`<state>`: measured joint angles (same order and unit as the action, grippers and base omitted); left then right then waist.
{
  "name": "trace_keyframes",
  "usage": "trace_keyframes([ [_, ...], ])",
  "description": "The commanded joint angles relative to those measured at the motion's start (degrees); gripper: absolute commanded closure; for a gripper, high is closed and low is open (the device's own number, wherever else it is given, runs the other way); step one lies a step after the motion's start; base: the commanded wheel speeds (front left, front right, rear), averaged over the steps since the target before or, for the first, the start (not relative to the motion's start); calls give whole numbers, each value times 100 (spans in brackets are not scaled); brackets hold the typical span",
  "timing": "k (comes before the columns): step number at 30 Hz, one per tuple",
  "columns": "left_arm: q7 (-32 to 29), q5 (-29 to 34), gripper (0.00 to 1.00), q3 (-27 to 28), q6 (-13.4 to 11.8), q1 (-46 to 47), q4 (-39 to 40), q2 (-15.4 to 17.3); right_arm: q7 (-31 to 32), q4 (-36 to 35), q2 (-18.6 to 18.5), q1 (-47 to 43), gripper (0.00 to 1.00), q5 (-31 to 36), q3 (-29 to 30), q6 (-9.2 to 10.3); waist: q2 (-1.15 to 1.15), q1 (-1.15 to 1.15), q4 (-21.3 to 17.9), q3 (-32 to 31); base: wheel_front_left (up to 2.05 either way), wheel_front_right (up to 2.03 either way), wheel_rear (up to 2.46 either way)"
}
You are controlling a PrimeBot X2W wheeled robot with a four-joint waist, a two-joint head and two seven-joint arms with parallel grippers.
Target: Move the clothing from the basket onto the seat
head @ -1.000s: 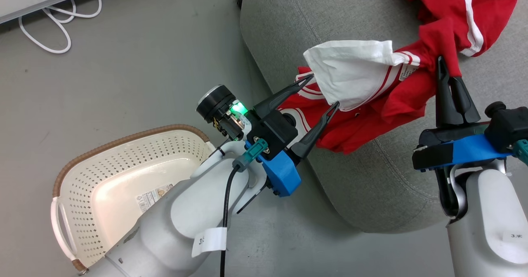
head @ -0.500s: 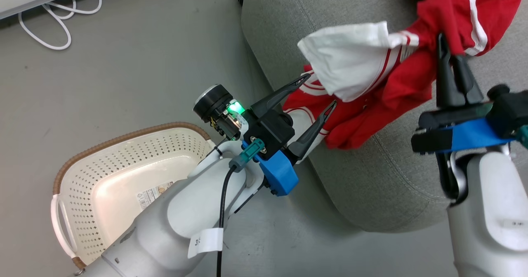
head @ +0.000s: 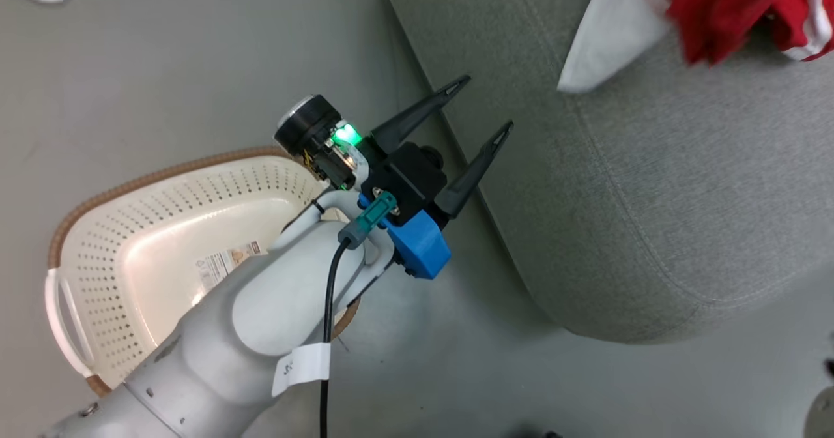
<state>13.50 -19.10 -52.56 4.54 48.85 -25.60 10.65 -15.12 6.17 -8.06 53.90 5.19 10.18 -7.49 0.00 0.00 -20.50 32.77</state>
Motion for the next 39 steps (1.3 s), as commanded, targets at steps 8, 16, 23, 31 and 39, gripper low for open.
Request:
trace_keyframes([
  [8, -253, 159, 0, 17, -46, 391, 353, 345, -3, 353, -1260, 1361, 100, -34, 876, 0, 0, 0, 56, 926, 0, 0, 0],
  [16, -420, 221, 0, -21, -61, 577, 663, 505, -3, 1046, -2000, 1351, 100, -78, 1606, 0, 0, 0, 65, 1328, 0, 0, 0],
  [23, -494, 240, 0, -35, -86, 680, 819, 606, -3, 1535, -1694, 835, 100, 61, 1938, -1, 0, 0, 80, 1565, 0, 0, 0],
  [31, -606, 239, 0, -44, -113, 747, 950, 716, -3, 2020, -1144, 437, 100, 147, 2115, -1, 0, 0, 155, 1764, 0, 0, 0],
  [39, -660, 215, 0, -59, -152, 746, 1035, 824, -3, 2209, -722, 172, 100, 205, 2186, -1, 0, 0, 159, 1828, 0, 0, 0],
])
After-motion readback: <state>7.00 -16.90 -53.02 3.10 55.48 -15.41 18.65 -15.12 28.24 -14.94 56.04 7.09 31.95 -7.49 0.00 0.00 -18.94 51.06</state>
